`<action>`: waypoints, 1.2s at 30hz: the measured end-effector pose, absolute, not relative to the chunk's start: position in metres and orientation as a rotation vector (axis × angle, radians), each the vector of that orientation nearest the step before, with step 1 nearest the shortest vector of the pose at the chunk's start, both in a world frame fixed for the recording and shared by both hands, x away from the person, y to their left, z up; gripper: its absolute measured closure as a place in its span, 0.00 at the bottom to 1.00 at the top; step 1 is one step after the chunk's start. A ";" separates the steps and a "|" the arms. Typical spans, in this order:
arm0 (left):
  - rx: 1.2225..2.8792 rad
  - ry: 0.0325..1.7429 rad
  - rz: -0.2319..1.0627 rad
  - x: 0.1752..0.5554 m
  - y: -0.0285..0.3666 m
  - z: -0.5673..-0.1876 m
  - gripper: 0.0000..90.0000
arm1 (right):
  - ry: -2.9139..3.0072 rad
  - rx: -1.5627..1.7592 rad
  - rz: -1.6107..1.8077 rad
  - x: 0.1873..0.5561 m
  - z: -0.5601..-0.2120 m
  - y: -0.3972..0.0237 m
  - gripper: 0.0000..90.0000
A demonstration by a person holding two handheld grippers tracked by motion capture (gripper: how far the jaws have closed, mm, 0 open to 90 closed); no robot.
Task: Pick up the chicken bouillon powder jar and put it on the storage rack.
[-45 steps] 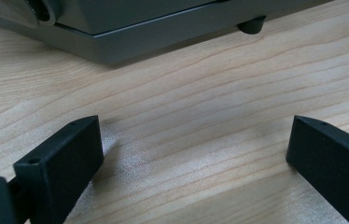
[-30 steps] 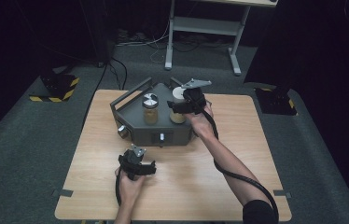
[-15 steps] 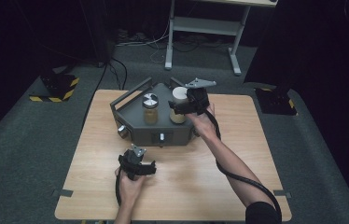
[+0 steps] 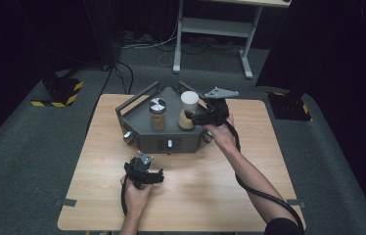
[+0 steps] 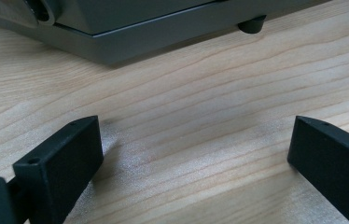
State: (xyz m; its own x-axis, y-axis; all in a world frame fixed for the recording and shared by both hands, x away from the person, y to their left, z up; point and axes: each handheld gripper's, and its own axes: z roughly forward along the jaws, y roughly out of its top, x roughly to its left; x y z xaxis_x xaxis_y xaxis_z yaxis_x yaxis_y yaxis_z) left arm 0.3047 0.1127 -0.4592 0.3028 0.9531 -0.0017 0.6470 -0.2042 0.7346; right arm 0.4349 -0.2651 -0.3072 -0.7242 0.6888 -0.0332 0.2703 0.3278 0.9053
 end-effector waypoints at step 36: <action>1.939 1.421 0.620 0.305 0.112 -0.459 0.03 | 2.139 1.037 1.241 0.374 -0.385 -0.352 0.04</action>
State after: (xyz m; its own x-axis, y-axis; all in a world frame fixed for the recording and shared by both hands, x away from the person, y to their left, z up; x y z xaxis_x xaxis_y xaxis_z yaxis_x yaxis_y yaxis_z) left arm 0.3051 0.1121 -0.4591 0.3015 0.9535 -0.0015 0.6478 -0.2037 0.7340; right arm 0.3739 -0.3517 -0.3852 -0.6127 0.7902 -0.0145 0.3797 0.3104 0.8715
